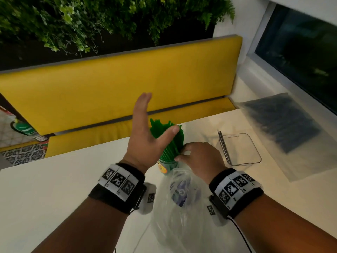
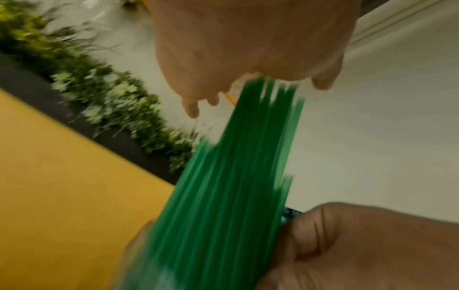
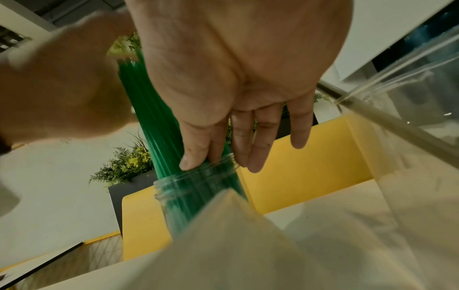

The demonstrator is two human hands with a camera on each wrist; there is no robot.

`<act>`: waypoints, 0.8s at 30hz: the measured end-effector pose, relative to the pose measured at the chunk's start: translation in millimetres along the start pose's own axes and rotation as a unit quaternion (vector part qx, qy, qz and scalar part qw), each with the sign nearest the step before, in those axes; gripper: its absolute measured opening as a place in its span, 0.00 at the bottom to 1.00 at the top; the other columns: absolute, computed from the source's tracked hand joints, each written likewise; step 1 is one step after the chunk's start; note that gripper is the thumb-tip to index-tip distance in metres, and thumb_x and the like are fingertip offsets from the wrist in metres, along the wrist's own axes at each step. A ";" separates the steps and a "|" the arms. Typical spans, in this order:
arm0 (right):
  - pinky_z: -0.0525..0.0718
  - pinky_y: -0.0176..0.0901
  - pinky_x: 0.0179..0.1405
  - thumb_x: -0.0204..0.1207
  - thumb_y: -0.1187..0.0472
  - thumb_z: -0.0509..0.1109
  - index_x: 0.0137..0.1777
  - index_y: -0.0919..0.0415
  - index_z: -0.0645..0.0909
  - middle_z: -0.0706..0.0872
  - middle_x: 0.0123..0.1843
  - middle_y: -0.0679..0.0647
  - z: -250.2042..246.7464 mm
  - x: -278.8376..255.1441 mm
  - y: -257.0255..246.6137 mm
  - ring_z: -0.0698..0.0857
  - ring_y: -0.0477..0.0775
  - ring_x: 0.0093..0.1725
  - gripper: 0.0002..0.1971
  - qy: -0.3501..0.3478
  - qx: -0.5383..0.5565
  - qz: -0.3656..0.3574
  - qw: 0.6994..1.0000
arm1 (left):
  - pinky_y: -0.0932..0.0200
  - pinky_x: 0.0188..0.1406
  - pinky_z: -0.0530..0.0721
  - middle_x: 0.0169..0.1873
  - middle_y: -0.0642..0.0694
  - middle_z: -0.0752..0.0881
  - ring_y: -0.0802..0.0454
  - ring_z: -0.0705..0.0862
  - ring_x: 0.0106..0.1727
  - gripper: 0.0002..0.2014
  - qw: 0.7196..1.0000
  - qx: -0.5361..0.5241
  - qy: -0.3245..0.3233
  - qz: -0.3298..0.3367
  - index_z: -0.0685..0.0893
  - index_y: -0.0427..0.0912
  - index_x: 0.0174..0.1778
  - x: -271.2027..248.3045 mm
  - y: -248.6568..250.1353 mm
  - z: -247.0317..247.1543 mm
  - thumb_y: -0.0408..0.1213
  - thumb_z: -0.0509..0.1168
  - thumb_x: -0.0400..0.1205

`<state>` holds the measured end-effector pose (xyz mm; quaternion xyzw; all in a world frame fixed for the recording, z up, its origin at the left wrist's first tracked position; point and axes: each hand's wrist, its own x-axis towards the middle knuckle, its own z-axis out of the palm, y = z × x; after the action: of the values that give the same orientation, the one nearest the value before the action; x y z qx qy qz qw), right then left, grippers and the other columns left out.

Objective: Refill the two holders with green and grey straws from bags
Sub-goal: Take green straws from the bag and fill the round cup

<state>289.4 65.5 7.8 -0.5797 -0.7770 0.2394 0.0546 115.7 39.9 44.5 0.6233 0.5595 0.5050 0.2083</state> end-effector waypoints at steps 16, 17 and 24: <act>0.82 0.45 0.42 0.65 0.34 0.74 0.51 0.43 0.86 0.91 0.46 0.47 4.1 -1.9 -0.7 0.87 0.53 0.49 0.19 0.014 0.031 0.044 0.998 | 0.43 0.77 0.66 0.76 0.50 0.77 0.46 0.72 0.78 0.32 0.911 0.352 -0.213 0.026 0.64 0.56 0.83 15.3 -5.7 34.0 0.58 0.61 0.84; 0.82 0.45 0.42 0.64 0.34 0.74 0.52 0.42 0.86 0.91 0.46 0.46 5.7 -0.3 0.3 0.87 0.53 0.49 0.20 0.017 0.032 0.047 0.998 | 0.43 0.75 0.70 0.75 0.50 0.77 0.46 0.73 0.76 0.37 0.927 0.302 -0.222 0.008 0.62 0.57 0.84 18.4 -4.4 28.8 0.57 0.68 0.80; 0.81 0.44 0.43 0.64 0.35 0.75 0.51 0.41 0.85 0.92 0.48 0.44 6.6 3.2 1.0 0.88 0.52 0.50 0.18 0.005 0.034 0.049 0.998 | 0.35 0.74 0.70 0.74 0.55 0.79 0.50 0.76 0.76 0.26 0.973 0.170 -0.154 0.018 0.70 0.61 0.79 28.3 17.5 21.3 0.64 0.49 0.86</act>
<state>286.8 66.7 1.0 -0.6162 -0.7388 0.2648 0.0662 138.7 67.1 61.6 0.7301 0.5871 0.3036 0.1736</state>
